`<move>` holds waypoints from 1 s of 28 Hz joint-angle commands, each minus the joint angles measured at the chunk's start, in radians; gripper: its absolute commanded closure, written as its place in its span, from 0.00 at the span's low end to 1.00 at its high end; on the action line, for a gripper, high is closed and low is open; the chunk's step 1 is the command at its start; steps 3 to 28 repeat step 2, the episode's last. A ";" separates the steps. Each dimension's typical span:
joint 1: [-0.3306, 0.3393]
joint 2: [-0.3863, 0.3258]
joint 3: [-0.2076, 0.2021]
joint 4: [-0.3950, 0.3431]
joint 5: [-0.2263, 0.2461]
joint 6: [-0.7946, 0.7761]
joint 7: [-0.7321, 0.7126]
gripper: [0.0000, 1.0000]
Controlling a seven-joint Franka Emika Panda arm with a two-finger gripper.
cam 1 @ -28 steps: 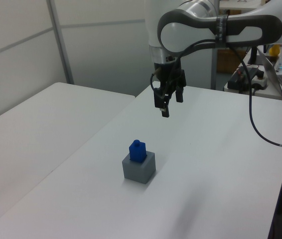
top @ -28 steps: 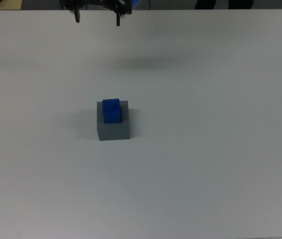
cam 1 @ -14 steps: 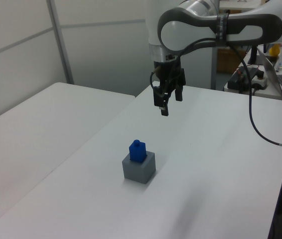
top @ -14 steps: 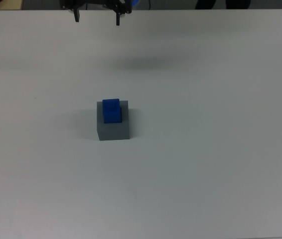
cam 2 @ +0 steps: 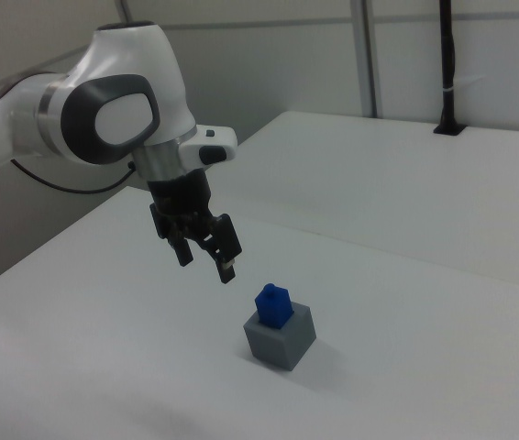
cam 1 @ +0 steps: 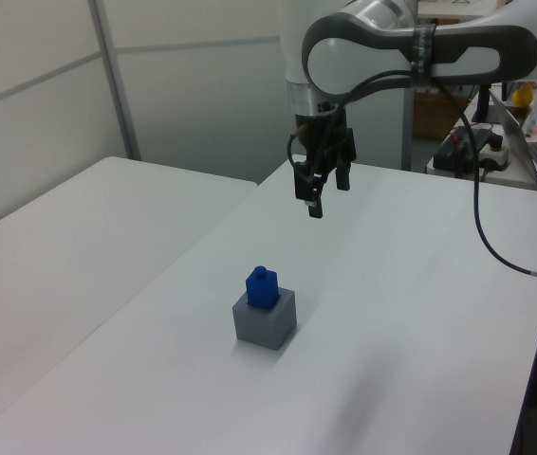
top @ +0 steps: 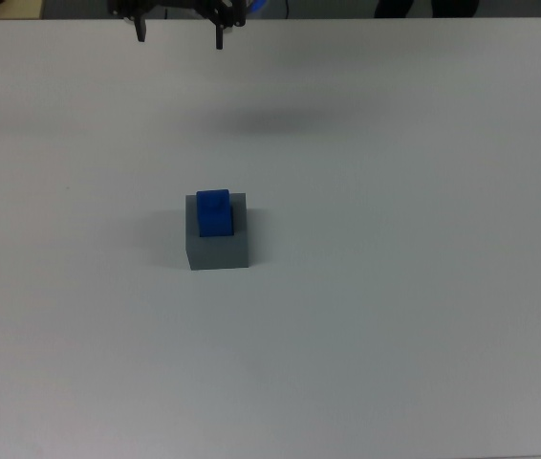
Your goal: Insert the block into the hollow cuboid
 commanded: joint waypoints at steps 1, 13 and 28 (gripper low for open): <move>-0.002 0.002 -0.009 0.003 0.027 0.020 -0.028 0.00; -0.002 0.000 -0.009 0.004 0.027 0.020 -0.028 0.00; -0.002 0.000 -0.009 0.004 0.027 0.020 -0.028 0.00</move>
